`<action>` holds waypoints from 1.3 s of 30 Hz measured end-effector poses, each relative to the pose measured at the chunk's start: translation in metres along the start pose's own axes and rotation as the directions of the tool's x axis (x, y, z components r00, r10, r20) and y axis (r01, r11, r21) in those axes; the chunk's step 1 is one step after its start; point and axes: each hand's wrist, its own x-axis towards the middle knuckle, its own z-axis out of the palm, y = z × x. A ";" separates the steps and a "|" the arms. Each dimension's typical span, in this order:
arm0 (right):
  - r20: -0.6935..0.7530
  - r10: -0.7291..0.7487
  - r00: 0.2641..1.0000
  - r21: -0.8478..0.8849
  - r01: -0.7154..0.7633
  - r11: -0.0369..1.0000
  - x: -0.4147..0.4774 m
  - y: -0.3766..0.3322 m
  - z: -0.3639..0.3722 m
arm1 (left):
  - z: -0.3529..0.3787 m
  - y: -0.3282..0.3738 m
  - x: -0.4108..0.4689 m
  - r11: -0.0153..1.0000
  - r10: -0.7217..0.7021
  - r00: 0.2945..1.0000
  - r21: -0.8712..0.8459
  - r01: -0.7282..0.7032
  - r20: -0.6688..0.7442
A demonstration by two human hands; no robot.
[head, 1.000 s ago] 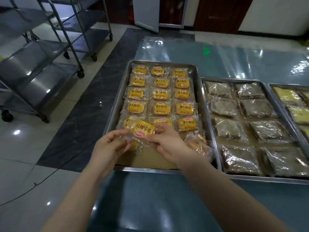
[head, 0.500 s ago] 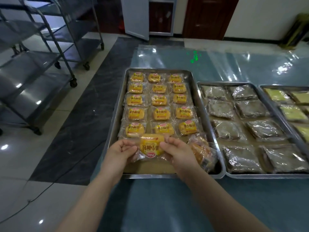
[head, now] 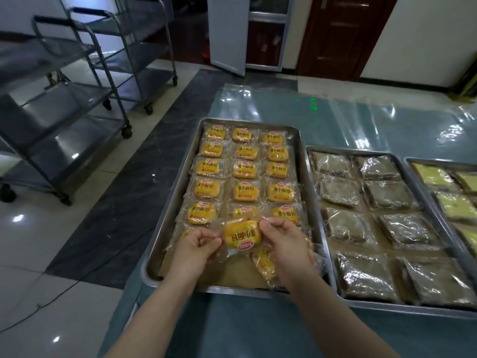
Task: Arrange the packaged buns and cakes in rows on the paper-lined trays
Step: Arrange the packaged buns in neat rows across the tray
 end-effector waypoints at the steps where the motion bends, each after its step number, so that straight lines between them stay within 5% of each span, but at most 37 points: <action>1: 0.016 -0.030 0.999 -0.069 0.032 0.997 0.002 -0.003 -0.003 | 0.003 0.004 -0.002 0.998 0.024 1.000 0.050 -0.024 -0.018; 4: 0.104 -0.083 0.991 -0.303 0.111 0.947 0.007 -0.013 -0.009 | 0.010 0.017 -0.006 0.984 0.098 0.993 0.143 -0.106 0.063; 8: 0.222 -0.070 0.972 -0.289 0.134 0.948 0.012 -0.020 -0.012 | 0.025 0.025 -0.010 0.963 0.145 0.987 0.218 -0.157 0.070; 11: 0.207 0.018 0.978 -0.157 0.015 0.987 0.015 -0.015 -0.016 | 0.033 0.019 -0.009 0.991 0.127 0.988 0.059 -0.122 -0.086; 14: 0.260 0.114 0.959 -0.278 -0.039 0.960 0.013 -0.005 -0.015 | 0.034 0.008 -0.009 0.995 0.101 0.990 -0.010 -0.103 -0.102; 18: 0.203 0.080 0.976 -0.368 0.000 0.930 0.025 -0.005 -0.018 | 0.027 -0.015 -0.010 0.929 0.239 0.956 0.327 -0.174 -0.171; 21: 0.243 -0.011 0.970 -0.664 0.175 0.727 0.043 -0.009 -0.024 | 0.009 -0.032 -0.009 0.649 0.351 0.922 0.752 -0.114 -0.163; 25: 0.435 0.016 0.900 -0.837 0.398 0.375 0.059 0.003 -0.014 | -0.008 -0.049 -0.005 0.300 0.161 0.987 0.953 -0.038 -0.011; 31: 0.485 0.074 0.872 -0.864 0.464 0.195 0.068 0.030 0.007 | -0.014 -0.051 -0.003 0.295 0.071 0.996 0.953 -0.067 0.048; 34: 0.500 0.012 0.866 -0.863 0.497 0.091 0.065 0.035 0.005 | -0.015 -0.056 -0.003 0.240 0.069 0.997 0.969 -0.061 0.046; 39: 0.473 -0.150 0.868 -0.872 0.485 0.060 0.046 0.027 -0.023 | -0.012 -0.056 -0.008 0.180 0.145 0.985 0.977 -0.115 0.089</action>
